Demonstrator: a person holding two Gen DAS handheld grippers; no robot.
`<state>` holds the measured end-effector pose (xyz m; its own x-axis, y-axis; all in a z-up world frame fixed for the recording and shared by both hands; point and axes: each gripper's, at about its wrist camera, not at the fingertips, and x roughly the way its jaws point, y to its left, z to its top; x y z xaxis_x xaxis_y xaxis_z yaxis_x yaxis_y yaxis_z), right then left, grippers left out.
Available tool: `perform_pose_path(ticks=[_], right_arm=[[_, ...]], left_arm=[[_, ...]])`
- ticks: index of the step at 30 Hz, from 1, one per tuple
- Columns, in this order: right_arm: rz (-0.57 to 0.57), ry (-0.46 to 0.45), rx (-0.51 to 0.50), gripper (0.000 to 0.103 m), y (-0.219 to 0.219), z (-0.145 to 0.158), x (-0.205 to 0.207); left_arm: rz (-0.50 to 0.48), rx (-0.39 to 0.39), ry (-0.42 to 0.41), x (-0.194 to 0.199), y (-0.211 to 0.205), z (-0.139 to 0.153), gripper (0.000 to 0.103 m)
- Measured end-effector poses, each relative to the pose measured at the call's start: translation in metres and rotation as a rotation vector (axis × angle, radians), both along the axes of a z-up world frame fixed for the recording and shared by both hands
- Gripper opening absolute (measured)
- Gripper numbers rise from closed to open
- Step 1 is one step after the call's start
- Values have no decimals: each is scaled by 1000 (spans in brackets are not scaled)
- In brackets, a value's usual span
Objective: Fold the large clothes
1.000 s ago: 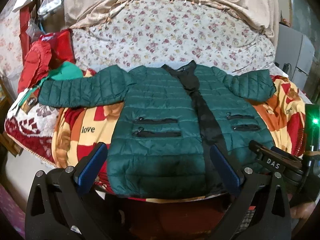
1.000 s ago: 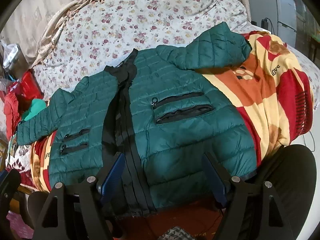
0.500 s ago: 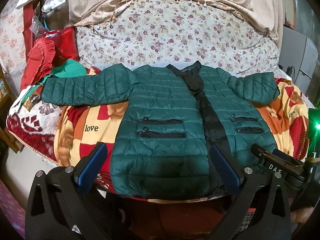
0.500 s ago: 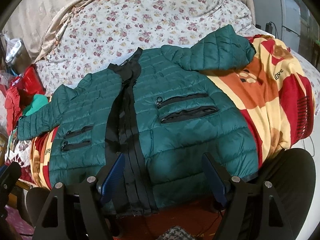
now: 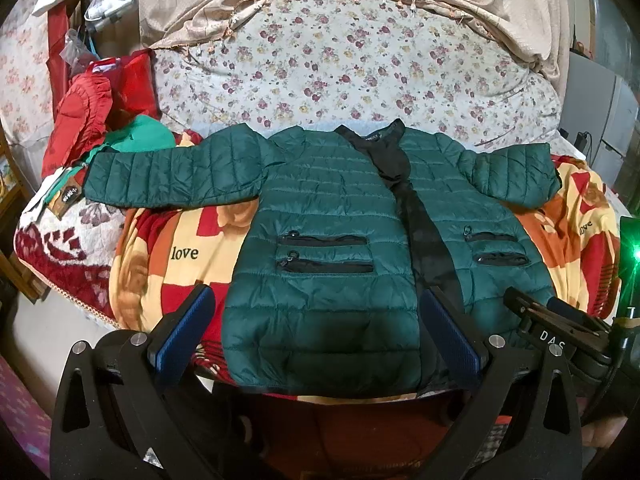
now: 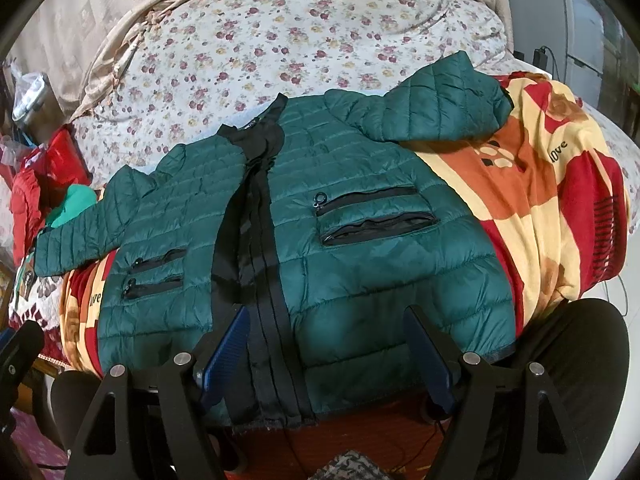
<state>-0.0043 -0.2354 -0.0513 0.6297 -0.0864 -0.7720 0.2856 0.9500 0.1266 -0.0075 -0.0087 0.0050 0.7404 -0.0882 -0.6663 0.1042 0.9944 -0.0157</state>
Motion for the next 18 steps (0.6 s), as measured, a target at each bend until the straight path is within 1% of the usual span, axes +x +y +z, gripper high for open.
perform_pose_path(ticks=[18], right_arm=[[17, 23, -4, 77, 4, -5, 1]], left_arm=[[6, -1, 16, 2, 0, -5, 103]])
